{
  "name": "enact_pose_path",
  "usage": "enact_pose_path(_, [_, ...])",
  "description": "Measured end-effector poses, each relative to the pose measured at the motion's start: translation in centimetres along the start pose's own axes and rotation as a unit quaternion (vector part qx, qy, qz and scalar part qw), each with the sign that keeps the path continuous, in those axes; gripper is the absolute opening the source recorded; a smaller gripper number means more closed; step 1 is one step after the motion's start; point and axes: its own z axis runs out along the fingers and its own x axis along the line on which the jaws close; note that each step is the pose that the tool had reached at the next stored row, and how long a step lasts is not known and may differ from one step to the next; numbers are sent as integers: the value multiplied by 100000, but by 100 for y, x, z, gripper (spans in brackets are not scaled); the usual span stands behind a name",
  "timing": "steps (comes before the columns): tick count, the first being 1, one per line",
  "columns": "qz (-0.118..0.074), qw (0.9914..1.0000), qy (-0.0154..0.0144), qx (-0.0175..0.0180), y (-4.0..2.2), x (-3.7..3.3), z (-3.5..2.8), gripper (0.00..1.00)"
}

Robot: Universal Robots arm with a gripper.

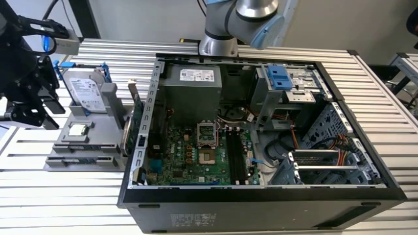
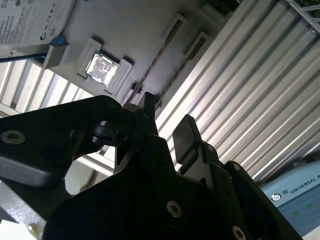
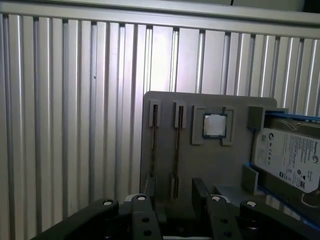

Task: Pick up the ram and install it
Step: 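Pick up the ram and move it above insertion slot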

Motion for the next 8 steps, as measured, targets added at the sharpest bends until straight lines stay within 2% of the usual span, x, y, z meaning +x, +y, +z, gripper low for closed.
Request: enact_pose_path(8, [-4, 100000, -1, 52, 4, -2, 60, 100])
